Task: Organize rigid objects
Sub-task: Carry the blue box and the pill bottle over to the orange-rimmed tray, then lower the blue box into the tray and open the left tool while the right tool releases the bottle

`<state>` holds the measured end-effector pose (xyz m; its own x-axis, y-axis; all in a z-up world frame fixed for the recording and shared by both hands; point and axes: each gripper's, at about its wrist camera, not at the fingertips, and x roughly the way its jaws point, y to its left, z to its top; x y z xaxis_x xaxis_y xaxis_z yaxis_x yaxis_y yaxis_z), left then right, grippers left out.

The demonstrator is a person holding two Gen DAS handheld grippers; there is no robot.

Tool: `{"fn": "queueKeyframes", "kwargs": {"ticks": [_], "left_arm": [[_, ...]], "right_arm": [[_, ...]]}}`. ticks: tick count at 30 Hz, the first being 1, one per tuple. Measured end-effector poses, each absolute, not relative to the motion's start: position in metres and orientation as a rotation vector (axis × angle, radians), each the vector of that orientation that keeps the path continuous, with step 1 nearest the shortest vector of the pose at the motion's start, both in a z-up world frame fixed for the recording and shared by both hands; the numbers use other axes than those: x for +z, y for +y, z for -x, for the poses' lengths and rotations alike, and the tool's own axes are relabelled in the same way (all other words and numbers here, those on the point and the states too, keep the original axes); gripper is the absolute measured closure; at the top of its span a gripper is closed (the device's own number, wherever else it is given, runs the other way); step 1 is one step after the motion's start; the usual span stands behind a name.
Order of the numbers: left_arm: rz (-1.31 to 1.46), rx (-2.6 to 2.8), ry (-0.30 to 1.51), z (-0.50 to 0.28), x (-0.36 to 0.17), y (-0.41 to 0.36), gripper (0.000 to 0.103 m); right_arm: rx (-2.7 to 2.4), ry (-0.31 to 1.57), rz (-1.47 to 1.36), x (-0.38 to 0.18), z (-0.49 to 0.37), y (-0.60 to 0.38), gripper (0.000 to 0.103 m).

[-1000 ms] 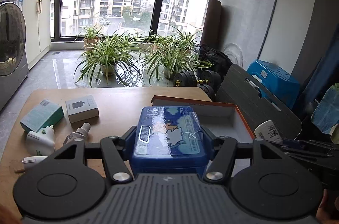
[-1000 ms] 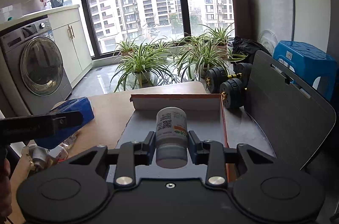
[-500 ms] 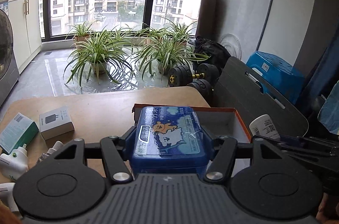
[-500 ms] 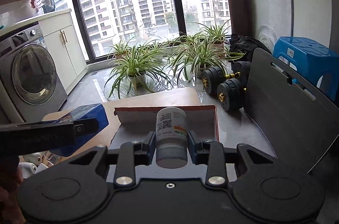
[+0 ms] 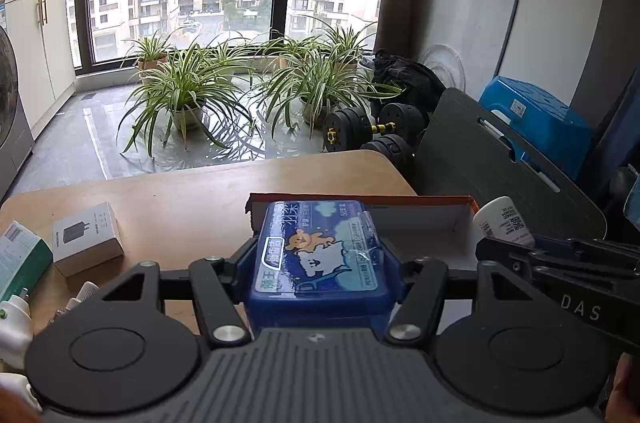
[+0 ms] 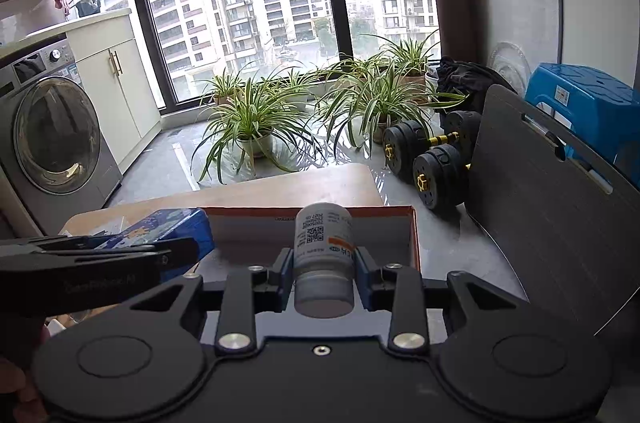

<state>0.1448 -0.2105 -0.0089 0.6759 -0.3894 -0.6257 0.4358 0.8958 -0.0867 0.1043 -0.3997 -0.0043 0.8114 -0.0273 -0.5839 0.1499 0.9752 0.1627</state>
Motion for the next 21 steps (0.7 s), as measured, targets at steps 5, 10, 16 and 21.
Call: {"fn": "queueKeyframes", "kwargs": {"ticks": [5,10,16,21], "left_arm": [[-0.086,-0.466,0.696,-0.152,-0.015,-0.216,0.04],[-0.093,-0.472,0.705,-0.158,-0.021,-0.22,0.04],[-0.099,-0.479,0.707,-0.161,-0.025,-0.225,0.04],[-0.101,-0.481,0.708,-0.164,-0.026,-0.228,0.04]], "right_arm": [[-0.094,0.633,-0.206,-0.012,-0.113,-0.401,0.063],[-0.107,0.648,-0.205,-0.017,-0.121,-0.402,0.063],[-0.115,0.647,-0.204,-0.018,-0.126,-0.404,0.063],[-0.123,0.65,-0.207,-0.02,-0.127,-0.405,0.063]]}}
